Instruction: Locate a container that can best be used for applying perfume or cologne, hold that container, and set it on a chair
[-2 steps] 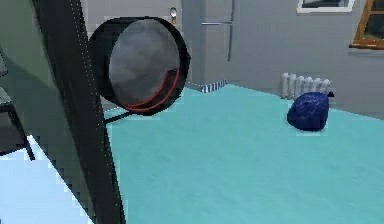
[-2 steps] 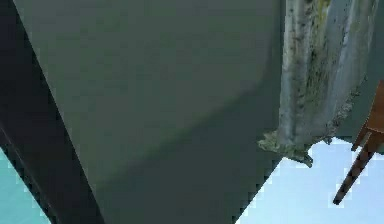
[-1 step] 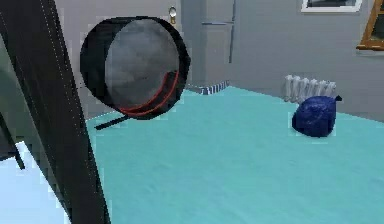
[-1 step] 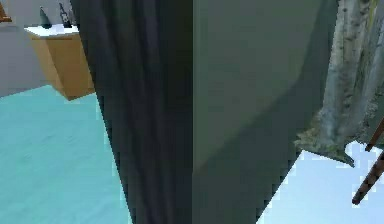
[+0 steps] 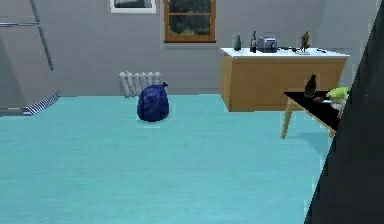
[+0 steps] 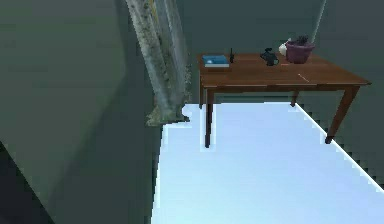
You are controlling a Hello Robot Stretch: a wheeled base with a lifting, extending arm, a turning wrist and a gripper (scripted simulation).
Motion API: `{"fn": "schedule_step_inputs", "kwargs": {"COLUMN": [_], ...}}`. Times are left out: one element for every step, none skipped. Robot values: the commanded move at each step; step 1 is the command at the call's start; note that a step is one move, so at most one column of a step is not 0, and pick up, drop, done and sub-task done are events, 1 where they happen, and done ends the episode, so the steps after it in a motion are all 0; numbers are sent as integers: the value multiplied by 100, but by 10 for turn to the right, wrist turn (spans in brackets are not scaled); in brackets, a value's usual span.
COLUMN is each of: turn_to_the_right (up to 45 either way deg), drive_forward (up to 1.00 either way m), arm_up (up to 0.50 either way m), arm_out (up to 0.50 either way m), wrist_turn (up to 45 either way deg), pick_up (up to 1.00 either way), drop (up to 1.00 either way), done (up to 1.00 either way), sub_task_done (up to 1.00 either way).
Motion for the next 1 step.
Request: {"fn": "schedule_step_inputs", "kwargs": {"turn_to_the_right": [0], "drive_forward": [60], "arm_up": [0], "arm_out": [0], "wrist_turn": [0], "pick_up": [0], "drop": [0], "done": [0], "sub_task_done": [0]}}
